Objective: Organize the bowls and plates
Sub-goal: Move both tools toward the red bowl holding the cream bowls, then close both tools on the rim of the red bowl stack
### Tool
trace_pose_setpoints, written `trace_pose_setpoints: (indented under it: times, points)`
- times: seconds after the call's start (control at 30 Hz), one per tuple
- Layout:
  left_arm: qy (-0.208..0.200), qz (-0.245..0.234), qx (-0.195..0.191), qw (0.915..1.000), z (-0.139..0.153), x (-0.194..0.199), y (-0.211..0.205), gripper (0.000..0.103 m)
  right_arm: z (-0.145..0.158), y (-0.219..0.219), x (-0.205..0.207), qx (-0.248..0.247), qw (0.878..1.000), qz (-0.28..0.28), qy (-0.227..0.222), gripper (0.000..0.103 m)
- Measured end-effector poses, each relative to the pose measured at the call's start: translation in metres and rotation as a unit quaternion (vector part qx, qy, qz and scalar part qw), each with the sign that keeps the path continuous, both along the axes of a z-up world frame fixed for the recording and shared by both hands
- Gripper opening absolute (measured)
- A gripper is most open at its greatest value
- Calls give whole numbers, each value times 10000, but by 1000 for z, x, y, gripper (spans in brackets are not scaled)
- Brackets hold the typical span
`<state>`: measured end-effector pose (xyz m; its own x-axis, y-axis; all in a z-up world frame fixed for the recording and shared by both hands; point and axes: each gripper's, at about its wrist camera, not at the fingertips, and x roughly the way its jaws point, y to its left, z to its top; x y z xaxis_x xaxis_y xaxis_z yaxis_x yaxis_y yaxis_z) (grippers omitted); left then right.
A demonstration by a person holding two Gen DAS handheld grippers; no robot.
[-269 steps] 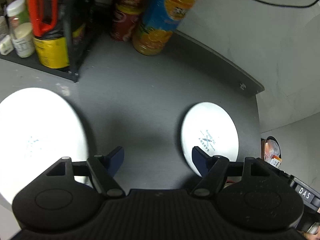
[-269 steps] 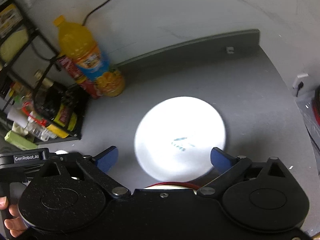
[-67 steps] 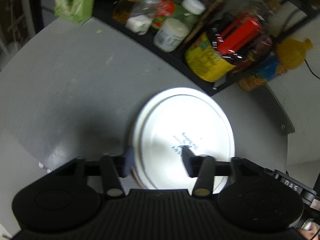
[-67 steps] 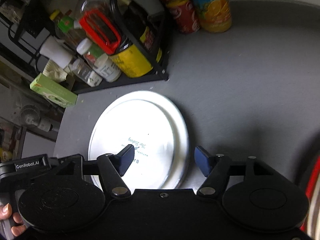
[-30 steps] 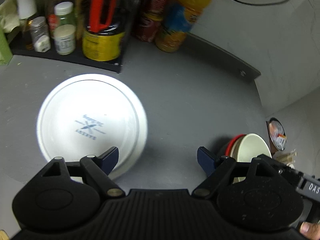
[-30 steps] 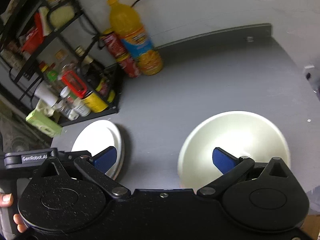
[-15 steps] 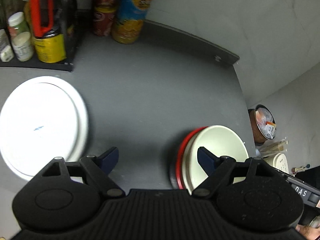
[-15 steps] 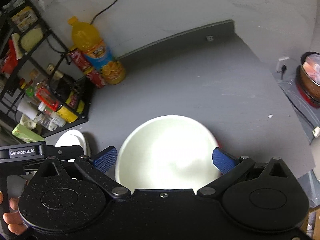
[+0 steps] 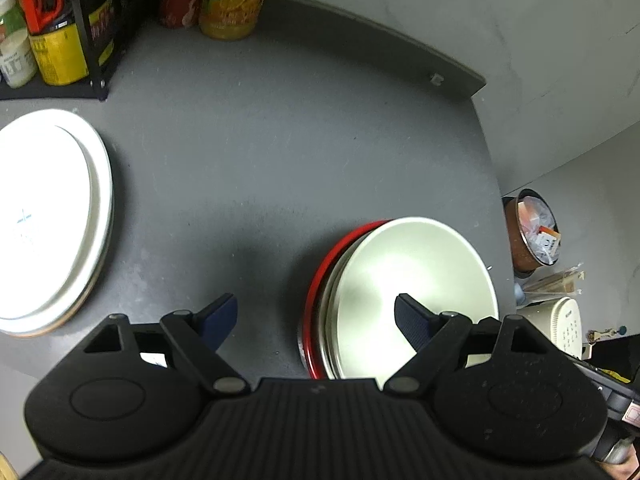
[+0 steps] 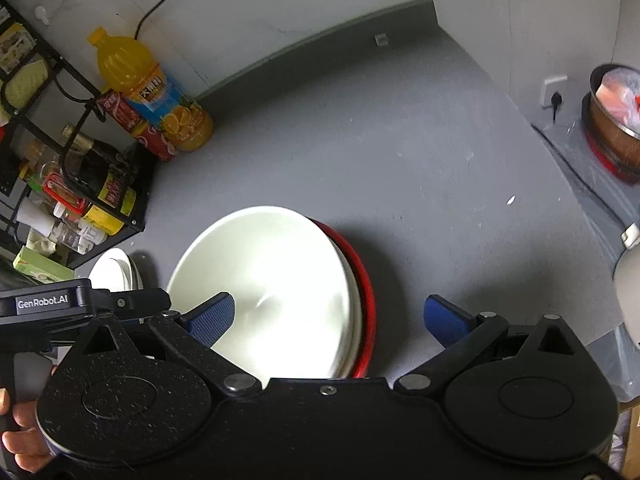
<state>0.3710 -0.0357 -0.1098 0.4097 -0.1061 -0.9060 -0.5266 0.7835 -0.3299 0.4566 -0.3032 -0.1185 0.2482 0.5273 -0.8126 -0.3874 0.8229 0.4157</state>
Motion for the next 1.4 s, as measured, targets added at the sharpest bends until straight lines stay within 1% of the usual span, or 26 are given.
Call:
trace_pose_setpoints:
  times: [0.07,0.17,0.27,0.3,0.37,0.43,0.47,0.5,0.53,0.57,0.6,0.7,0.8,0.87,0.97,1.13,1.27,1.4]
  points:
    - [47,18,-6,10000,-5,2,-3,84,-8,-2,2,73,9999,60,105,97]
    - [164,38,-19,9999,-15,4,-6,81,-19,-4,5,127,9994,117,283,90]
    - [173,112,-88,9997,-22,3,-9,80,-26,-4,8,174,9989,210,394,87]
    - [195,125,-101,9997,-25,4,-10,77,-28,-4,8,200,9986,249,433,86]
    - [245,142,-151,9995,-29,4,-12,71,-33,-2,10,227,9977,365,524,82]
    - [333,154,-215,9991,-34,5,-14,57,-38,1,12,229,9969,451,601,78]
    - [368,140,-220,9990,-37,6,-16,55,-40,1,13,234,9966,470,639,71]
    - [403,137,-226,9988,-39,6,-17,50,-42,2,14,246,9961,496,689,64]
    - [442,152,-242,9986,-42,6,-18,43,-45,2,14,260,9956,513,737,61]
    - [477,166,-269,9984,-44,6,-18,39,-46,2,14,269,9954,525,754,58]
    - [503,178,-303,9981,-46,7,-18,31,-48,3,14,252,9952,555,770,55]
    - [552,279,-345,9975,-51,5,-16,25,-55,4,14,183,9944,641,815,49]
    - [550,361,-456,9968,-55,5,-13,25,-61,2,16,185,9936,631,917,43]
    - [557,374,-426,9968,-55,5,-14,24,-64,1,19,261,9928,659,969,44]
    - [562,440,-481,9963,-57,3,-13,25,-65,3,18,218,9926,831,859,44]
    - [615,524,-585,9950,-58,2,-11,24,-66,0,20,378,9922,739,930,43]
    - [633,608,-646,9940,-58,1,-8,24,-66,0,21,410,9911,782,992,43]
    - [557,647,-645,9943,-55,-1,-4,24,-62,2,22,466,9911,757,995,43]
